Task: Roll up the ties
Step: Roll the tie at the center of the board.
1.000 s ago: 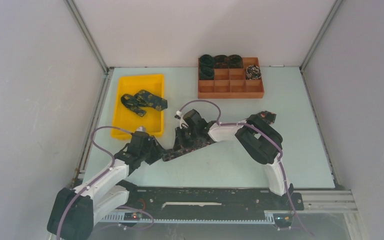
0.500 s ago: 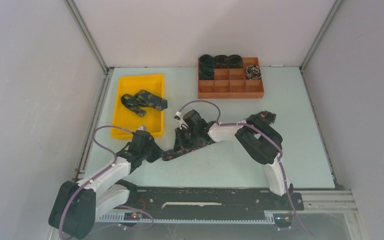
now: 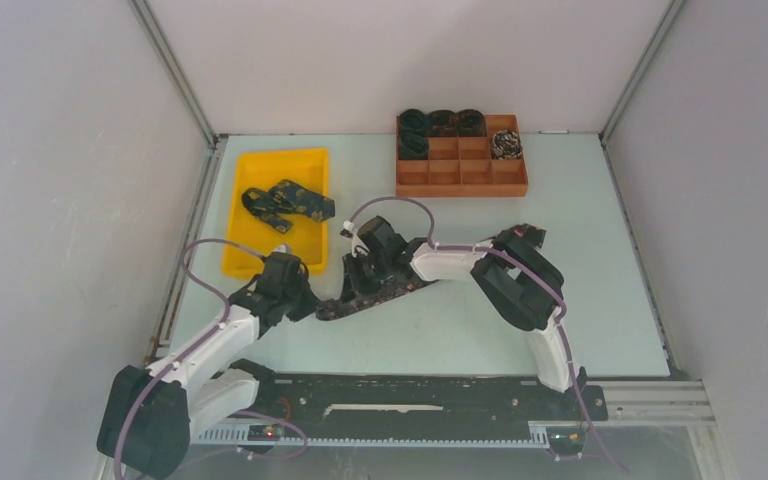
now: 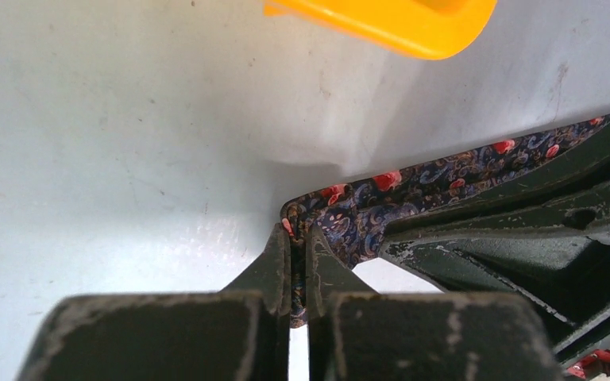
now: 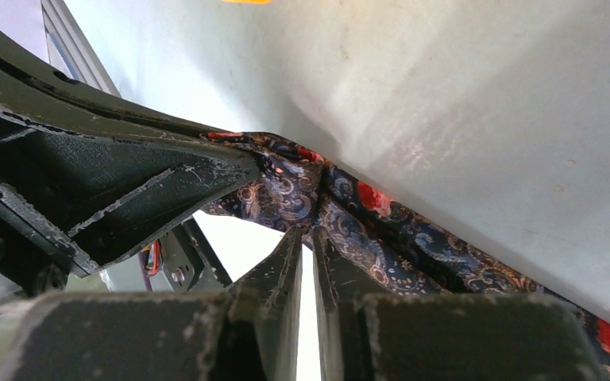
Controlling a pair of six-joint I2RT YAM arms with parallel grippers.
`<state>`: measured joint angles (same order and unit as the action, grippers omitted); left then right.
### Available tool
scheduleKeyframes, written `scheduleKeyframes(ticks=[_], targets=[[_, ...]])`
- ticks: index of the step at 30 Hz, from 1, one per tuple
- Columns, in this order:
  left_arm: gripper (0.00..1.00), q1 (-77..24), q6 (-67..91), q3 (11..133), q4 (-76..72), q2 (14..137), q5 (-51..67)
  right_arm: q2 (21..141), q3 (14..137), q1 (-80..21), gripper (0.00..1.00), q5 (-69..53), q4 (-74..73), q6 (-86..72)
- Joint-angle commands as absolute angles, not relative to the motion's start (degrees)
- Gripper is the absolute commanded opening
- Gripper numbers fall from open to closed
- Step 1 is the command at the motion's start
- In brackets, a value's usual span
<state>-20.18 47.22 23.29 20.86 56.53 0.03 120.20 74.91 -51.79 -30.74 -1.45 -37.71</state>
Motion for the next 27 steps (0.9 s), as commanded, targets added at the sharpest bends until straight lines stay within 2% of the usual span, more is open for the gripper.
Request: scheduleKeyframes(ticks=[1, 16, 27], targets=[[0.0, -19.86, 43.77, 27.06, 25.57, 55.63, -3.36, 119.79, 78.8, -53.21, 0.13, -29.88, -1.88, -36.96], [0.0, -19.91, 41.84, 32.34, 30.59, 56.74, -4.17, 127.32, 86.57, -56.4, 0.1, -31.03, -2.09, -38.86], [0.0, -21.39, 41.87, 35.66, 32.03, 60.68, -3.46, 127.13, 85.54, -56.31, 0.09, -32.07, -0.55, -39.98]])
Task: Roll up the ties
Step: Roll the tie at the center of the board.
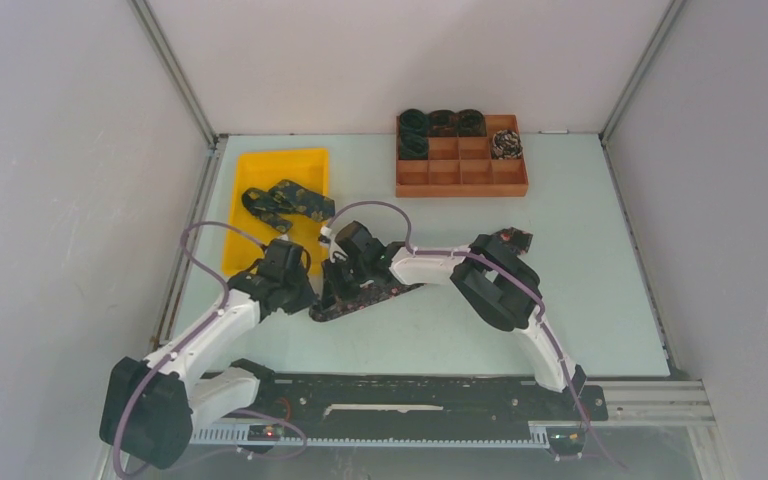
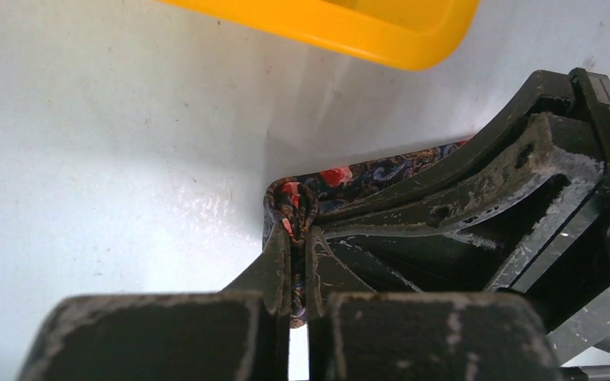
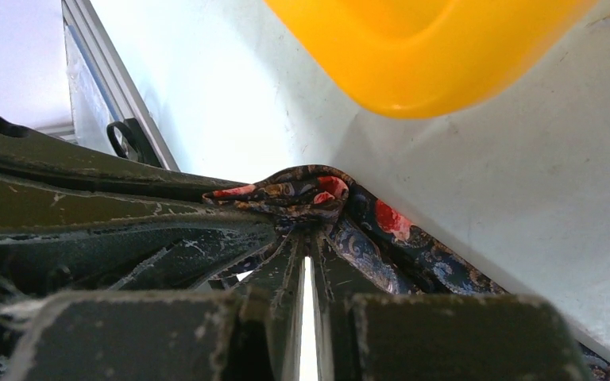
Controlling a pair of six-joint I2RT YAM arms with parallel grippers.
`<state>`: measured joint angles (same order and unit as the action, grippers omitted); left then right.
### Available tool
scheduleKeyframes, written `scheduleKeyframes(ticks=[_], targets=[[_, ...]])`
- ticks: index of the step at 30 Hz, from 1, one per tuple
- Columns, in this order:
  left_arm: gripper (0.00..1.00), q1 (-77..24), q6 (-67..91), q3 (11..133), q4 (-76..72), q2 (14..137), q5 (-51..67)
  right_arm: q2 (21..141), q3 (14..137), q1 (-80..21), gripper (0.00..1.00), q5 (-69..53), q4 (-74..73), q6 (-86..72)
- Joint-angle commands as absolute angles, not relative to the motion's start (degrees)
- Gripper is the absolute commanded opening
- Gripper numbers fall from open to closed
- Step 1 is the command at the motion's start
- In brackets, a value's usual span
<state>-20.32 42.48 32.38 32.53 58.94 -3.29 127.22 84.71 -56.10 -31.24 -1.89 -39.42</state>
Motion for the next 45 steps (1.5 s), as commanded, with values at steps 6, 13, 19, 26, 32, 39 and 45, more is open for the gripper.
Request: scheduleKeyframes(ticks=[6, 13, 19, 26, 32, 39, 45], targets=[[0.0, -24.66, 43.45, 38.21, 32.37, 65.65, -5.21, 125.7, 83.06, -55.52, 0.09, -32.86, 2.93, -40.7], [0.0, -26.86, 44.61, 41.14, 33.36, 70.62, -6.43, 124.84, 80.48, -54.86, 0.08, -32.96, 3.72, -40.58], [0.0, -28.65, 45.48, 43.47, 34.21, 73.86, -7.25, 123.71, 77.96, -54.17, 0.07, -32.87, 4.49, -40.22], [0.0, -30.25, 45.92, 45.8, 34.87, 78.09, -7.64, 121.2, 74.08, -53.34, 0.06, -31.57, 4.47, -38.79], [0.0, -31.56, 46.52, 46.63, 34.99, 81.22, -8.06, 117.39, 70.76, -52.31, 0.06, -30.42, 3.25, -37.09], [0.0, -33.13, 47.27, 48.34, 35.41, 83.71, -8.61, 112.6, 66.81, -50.67, 0.06, -29.2, 1.84, -35.33], [0.15, -34.47, 47.63, 50.09, 35.58, 85.48, -8.6, 108.96, 63.43, -49.02, 0.06, -28.52, 1.49, -34.56]])
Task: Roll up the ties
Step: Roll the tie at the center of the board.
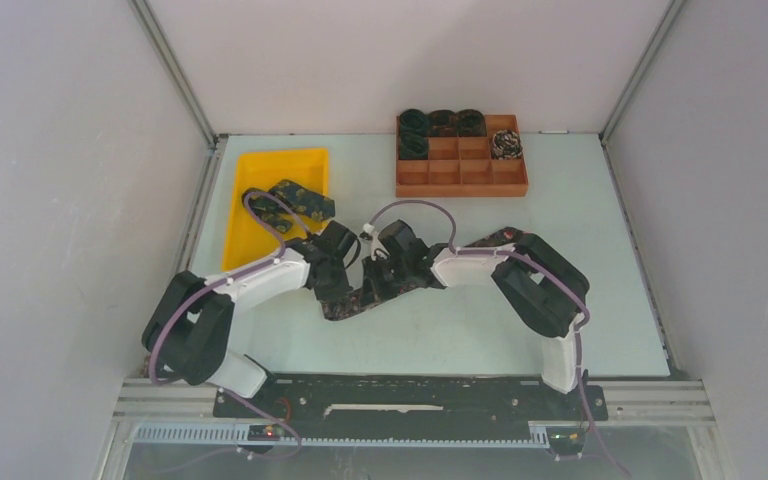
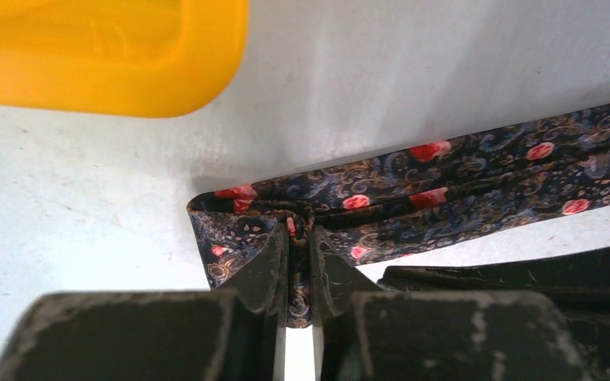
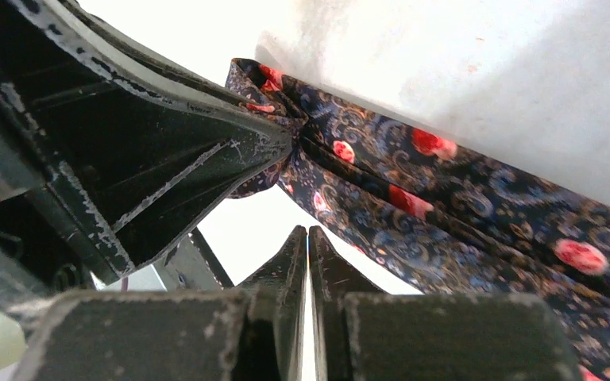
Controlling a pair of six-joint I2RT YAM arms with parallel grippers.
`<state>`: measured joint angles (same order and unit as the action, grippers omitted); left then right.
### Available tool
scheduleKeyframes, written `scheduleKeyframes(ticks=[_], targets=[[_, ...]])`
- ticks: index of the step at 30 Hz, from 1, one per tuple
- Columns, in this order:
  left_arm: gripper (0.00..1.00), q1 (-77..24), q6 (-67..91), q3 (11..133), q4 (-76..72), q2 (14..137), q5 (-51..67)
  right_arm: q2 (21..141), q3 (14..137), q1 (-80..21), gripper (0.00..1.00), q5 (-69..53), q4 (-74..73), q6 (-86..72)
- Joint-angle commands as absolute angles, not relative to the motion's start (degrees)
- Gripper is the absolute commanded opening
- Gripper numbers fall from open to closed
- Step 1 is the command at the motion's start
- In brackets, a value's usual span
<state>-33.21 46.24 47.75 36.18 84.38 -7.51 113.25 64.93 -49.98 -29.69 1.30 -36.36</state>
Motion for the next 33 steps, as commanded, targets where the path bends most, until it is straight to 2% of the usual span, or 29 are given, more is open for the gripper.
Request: scheduleKeyframes(ticks=[1, 3, 5, 11, 17, 24, 30, 33], targets=[[0.22, -34.65, 47.64, 50.34, 35.54, 85.6, -8.59, 108.61, 63.04, -48.85, 0.06, -28.56, 1.49, -34.47], [0.34, -35.08, 47.72, 50.69, 35.6, 85.41, -8.58, 107.97, 62.48, -48.49, 0.06, -28.56, 1.37, -34.35], [0.42, -35.4, 47.89, 50.87, 35.66, 84.69, -8.61, 107.51, 62.32, -48.43, 0.06, -28.49, 1.09, -34.21], [0.53, -35.6, 47.94, 50.01, 35.79, 80.32, -8.63, 106.34, 62.31, -48.29, 0.06, -28.77, 1.5, -34.82], [0.73, -35.6, 46.89, 47.26, 35.9, 71.96, -10.91, 106.19, 62.81, -48.47, 0.08, -29.64, 3.5, -36.54], [0.77, -34.97, 46.29, 43.33, 37.42, 62.79, -14.57, 108.55, 66.99, -50.12, 0.12, -28.84, 0.67, -36.81], [0.77, -32.48, 45.8, 36.57, 34.66, 53.31, -14.75, 110.5, 69.8, -51.19, 0.29, -27.16, -2.14, -38.07], [0.75, -30.38, 45.88, 32.13, 32.63, 49.21, -13.28, 111.93, 71.94, -51.81, 0.33, -26.05, -4.03, -38.08]])
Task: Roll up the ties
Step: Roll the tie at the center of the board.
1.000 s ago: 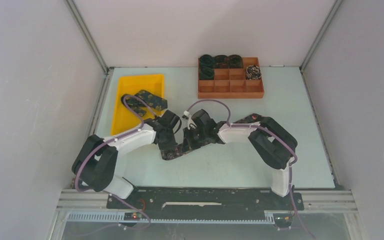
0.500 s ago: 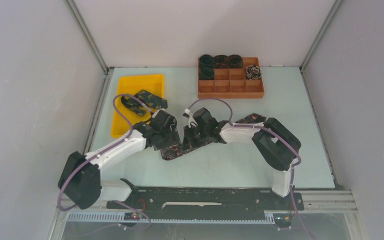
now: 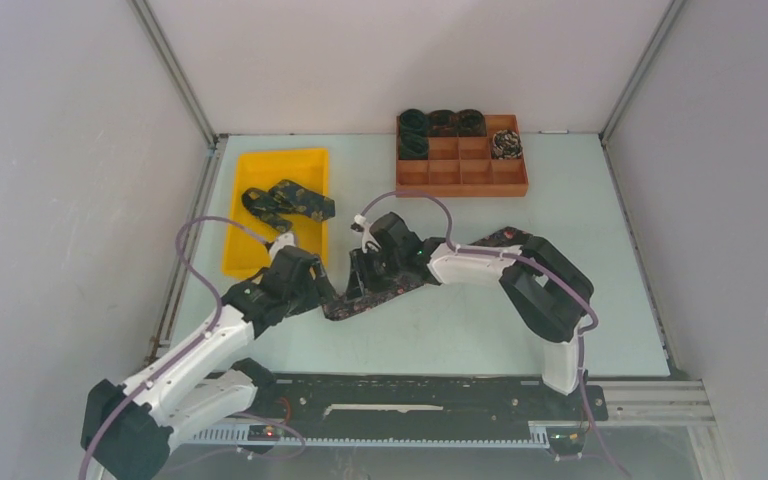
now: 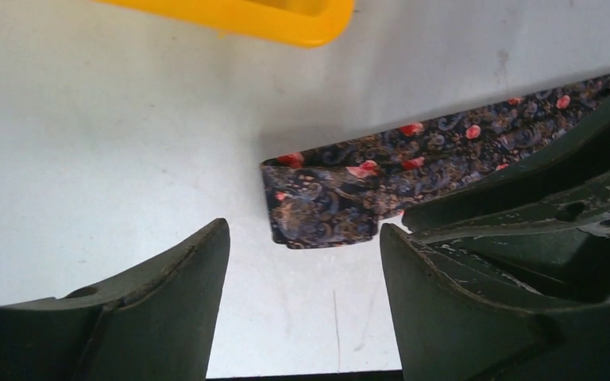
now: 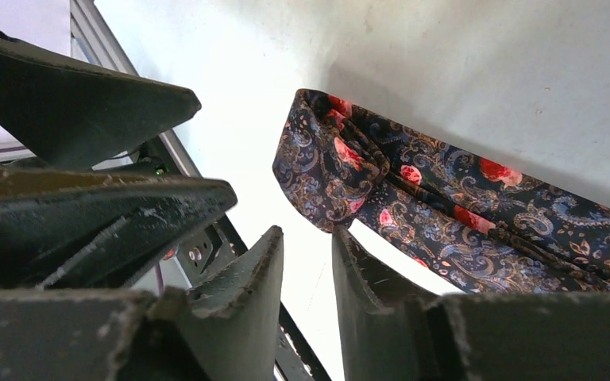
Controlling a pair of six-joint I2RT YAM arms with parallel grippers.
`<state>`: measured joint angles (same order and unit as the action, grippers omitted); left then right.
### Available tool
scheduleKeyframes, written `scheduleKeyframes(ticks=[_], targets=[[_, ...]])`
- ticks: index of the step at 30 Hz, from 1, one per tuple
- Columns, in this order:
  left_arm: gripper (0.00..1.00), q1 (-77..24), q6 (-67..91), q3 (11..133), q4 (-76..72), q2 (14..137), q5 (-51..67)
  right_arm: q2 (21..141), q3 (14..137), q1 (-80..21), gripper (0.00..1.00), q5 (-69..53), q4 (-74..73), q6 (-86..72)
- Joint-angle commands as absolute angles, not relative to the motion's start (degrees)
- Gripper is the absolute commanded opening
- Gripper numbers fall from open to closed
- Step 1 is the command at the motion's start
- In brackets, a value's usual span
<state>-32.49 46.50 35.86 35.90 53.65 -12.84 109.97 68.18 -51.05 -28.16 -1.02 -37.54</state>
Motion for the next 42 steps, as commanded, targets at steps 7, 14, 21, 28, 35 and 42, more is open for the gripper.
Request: scheduleKeyframes(ticks=[7, 14, 21, 28, 35, 42], targets=[[0.75, -28.08, 46.64, 23.96, 27.81, 40.31, -11.41, 115.37, 75.71, -52.93, 0.34, -23.61, -7.93, -38.48], [0.74, -23.22, 46.85, 18.16, 21.27, 40.21, -1.58, 117.54, 77.1, -53.06, 0.27, -23.06, -9.21, -39.01], [0.72, -21.7, 46.11, 16.58, 17.24, 41.62, 2.12, 118.85, 77.55, -52.64, 0.22, -23.53, -9.34, -39.0], [0.68, -20.19, 45.79, 15.52, 13.91, 44.22, 4.02, 119.92, 77.75, -52.4, 0.2, -24.46, -9.3, -38.85], [0.61, -18.34, 46.68, 14.15, 9.35, 47.69, 7.48, 120.32, 77.78, -51.96, 0.19, -25.37, -9.63, -38.18], [0.57, -17.67, 47.26, 13.28, 6.55, 50.16, 9.39, 120.52, 77.75, -51.6, 0.19, -26.34, -8.94, -38.14]])
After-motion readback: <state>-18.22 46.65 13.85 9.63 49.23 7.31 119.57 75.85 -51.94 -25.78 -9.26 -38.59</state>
